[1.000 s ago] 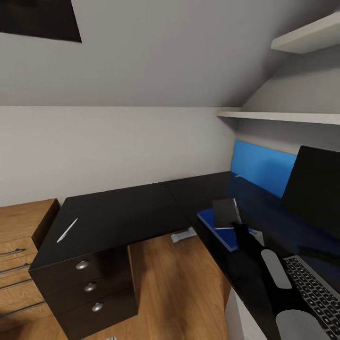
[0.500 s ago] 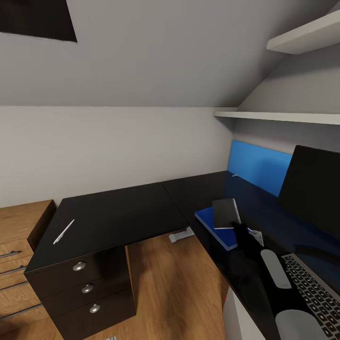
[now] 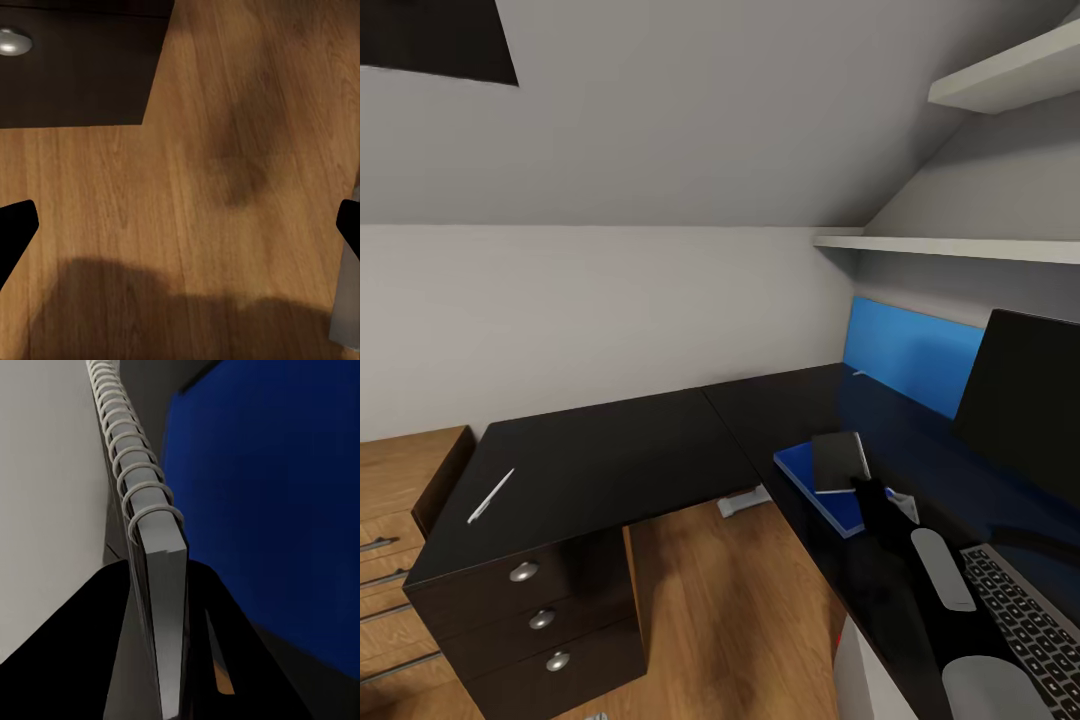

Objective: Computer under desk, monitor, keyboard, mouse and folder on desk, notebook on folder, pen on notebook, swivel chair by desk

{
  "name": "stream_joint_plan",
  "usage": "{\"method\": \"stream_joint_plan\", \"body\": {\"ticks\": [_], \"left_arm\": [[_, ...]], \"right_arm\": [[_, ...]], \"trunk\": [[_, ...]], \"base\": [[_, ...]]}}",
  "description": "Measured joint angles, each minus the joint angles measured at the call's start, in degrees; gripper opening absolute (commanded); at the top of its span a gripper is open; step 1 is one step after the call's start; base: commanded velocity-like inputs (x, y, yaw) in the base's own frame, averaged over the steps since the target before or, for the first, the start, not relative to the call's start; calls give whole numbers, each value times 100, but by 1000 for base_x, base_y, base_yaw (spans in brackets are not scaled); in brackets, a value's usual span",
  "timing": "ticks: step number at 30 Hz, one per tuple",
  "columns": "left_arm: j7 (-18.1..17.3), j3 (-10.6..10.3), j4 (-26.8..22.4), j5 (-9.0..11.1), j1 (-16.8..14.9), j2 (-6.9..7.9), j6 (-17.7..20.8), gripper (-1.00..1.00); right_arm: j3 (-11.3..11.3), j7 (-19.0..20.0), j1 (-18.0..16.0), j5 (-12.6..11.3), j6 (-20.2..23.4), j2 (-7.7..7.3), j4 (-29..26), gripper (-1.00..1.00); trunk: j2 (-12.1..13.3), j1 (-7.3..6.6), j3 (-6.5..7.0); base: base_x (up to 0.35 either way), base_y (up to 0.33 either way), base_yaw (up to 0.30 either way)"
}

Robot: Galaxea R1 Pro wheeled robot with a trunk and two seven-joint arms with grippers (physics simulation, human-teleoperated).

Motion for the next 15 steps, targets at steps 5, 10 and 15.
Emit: {"method": "stream_joint_plan", "body": {"ticks": [5,10,15], "left_arm": [[-1,-1,-3,-4,0,0,0,100],[-5,-4,-6,-15,0,0,-7,100],[-3,-9,-7,-16,0,0,-9,100]], "right_arm": [[0,-54,0,4,-9,2,0,-100],[5,-66,0,10,-13,2,0,-100],[1,-68,0,10,-16,2,7,-100]], "trunk": [[0,0,0],[0,-2,0],[0,0,0]], "base": [[6,0,0],[147,0,0],[84,0,0]]}}
